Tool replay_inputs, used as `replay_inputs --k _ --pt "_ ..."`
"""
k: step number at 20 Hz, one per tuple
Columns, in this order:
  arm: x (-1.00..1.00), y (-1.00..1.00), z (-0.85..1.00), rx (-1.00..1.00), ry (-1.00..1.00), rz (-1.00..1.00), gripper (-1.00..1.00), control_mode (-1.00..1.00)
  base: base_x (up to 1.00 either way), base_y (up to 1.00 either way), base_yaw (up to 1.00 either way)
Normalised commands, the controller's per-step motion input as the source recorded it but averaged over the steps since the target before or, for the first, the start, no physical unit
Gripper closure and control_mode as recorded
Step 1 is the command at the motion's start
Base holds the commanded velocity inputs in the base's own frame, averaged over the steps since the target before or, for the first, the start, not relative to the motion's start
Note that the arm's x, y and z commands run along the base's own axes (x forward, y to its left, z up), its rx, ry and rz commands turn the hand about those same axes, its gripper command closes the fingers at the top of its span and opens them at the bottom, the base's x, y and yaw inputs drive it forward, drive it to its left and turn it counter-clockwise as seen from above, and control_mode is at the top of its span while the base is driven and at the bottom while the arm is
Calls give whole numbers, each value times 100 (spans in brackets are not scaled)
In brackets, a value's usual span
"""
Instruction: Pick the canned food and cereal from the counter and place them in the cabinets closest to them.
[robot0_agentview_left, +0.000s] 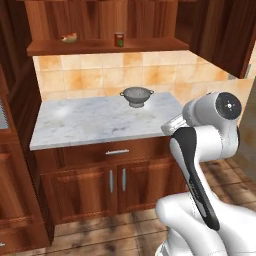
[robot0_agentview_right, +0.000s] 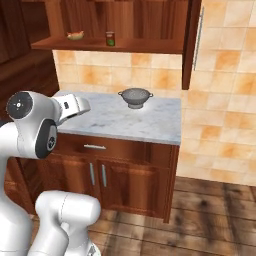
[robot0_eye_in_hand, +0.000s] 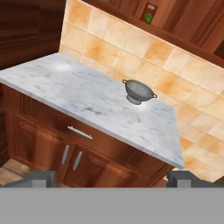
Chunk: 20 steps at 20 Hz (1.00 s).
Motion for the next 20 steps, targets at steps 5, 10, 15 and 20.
replay_inputs --k 5,10,15,20 --pt "0 0 0 0 0 0 -100 100 -15 8 0" --pt "0 0 0 0 0 0 -100 100 -49 45 -2" --pt "0 0 0 0 0 0 -100 100 -52 59 -4" --pt "0 0 0 0 0 0 -100 100 -38 71 -3"
